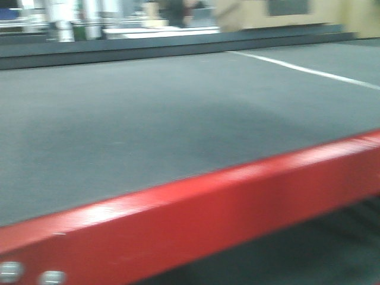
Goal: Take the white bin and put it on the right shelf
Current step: 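Hold the bin raised with both grippers while the base backs away, then carry the bin with both grippers while driving toward the blue-crate shelves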
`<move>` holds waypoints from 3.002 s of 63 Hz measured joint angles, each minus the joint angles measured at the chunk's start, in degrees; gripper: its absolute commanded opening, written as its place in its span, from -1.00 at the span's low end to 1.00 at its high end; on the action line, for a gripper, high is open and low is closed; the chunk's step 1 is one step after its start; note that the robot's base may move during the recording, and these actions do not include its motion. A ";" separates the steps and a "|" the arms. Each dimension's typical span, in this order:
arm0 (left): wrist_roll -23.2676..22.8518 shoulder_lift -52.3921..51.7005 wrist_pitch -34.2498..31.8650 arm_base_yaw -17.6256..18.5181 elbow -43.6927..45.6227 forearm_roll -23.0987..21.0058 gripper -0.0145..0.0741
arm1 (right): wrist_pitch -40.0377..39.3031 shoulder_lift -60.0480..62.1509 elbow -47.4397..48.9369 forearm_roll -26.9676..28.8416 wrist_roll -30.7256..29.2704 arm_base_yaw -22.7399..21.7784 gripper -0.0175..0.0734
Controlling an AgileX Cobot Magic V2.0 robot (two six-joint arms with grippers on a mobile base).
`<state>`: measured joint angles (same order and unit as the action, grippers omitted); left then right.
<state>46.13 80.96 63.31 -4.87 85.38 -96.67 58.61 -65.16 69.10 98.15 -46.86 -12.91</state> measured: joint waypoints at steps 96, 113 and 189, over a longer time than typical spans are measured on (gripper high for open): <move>0.00 0.00 -0.02 0.00 0.09 0.00 -0.87 | 0.00 0.34 0.00 0.00 0.00 0.00 -0.10; 0.00 0.00 -0.12 0.00 0.09 0.00 -0.87 | 0.10 0.34 0.00 0.00 0.00 0.00 -0.10; -0.10 0.00 -0.12 0.00 0.09 0.00 -0.87 | 0.20 0.47 0.00 0.00 0.00 0.00 -0.10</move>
<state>46.03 80.96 63.19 -4.87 85.47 -96.67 58.81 -64.69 69.10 98.15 -46.86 -12.91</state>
